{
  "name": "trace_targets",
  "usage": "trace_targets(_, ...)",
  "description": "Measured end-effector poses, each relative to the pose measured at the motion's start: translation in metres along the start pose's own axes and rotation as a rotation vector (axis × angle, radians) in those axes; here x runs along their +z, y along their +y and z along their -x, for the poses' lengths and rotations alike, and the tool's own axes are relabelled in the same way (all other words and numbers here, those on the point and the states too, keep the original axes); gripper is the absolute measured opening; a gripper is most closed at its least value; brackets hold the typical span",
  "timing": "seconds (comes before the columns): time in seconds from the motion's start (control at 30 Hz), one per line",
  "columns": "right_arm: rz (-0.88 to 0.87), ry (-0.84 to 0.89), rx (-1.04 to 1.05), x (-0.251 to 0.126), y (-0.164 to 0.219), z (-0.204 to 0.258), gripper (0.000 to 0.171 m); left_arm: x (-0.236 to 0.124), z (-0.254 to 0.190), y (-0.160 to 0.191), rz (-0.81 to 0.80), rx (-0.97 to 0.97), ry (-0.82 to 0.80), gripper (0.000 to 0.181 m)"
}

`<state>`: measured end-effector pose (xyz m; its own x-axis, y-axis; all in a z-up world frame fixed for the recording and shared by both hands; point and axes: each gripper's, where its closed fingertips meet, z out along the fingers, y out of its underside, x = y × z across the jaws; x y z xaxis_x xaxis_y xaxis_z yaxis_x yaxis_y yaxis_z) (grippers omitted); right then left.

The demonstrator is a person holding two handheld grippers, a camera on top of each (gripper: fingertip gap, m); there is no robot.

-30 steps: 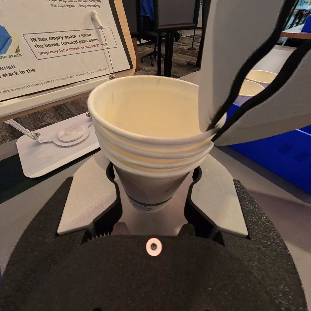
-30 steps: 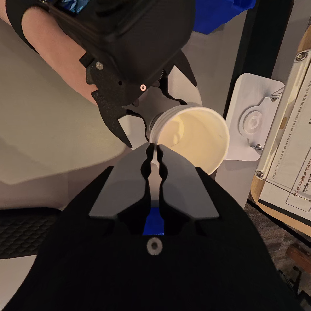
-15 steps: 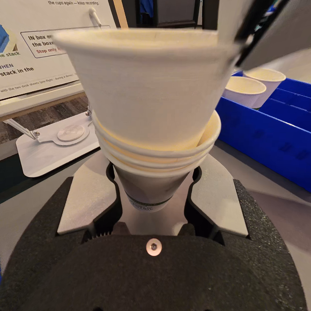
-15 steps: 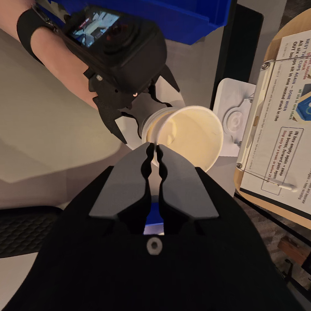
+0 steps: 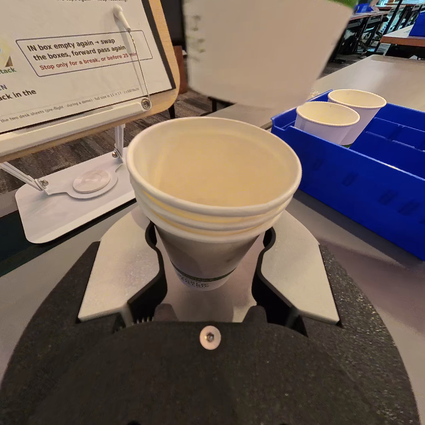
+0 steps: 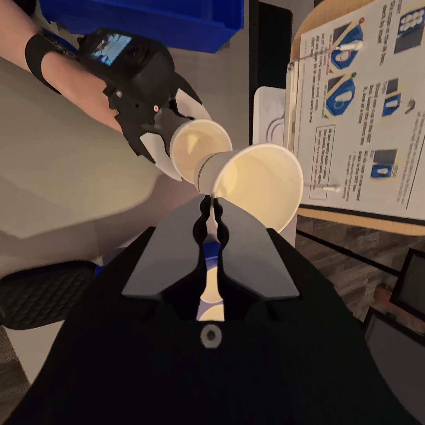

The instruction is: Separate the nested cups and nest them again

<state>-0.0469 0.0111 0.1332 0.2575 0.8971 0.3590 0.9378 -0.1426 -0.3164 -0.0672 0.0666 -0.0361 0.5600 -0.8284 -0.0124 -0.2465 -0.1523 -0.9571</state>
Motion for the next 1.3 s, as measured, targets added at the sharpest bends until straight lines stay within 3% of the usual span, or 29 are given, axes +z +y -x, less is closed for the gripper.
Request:
trace_targets(0.17,0.065,0.032,0.081,-0.020,0.052,0.006,0.003,0.000,-0.001,0.000,0.001,0.000,0.004,0.093)
trace_targets(0.47,0.195,0.068,0.276,-0.039,0.180,0.042,0.003,-0.002,-0.008,-0.004,-0.008,0.018,0.015,0.093)
trace_targets(0.77,0.243,0.099,0.401,-0.008,0.277,0.083,0.003,-0.003,-0.010,-0.005,-0.010,0.020,0.017,0.092)
trace_targets(1.0,0.294,0.094,0.433,0.022,0.320,0.105,0.003,-0.003,-0.006,-0.005,-0.011,0.014,0.010,0.093)
trace_targets(1.3,0.318,0.076,0.439,0.040,0.336,0.112,0.003,-0.003,-0.005,-0.005,-0.010,0.014,0.009,0.093)
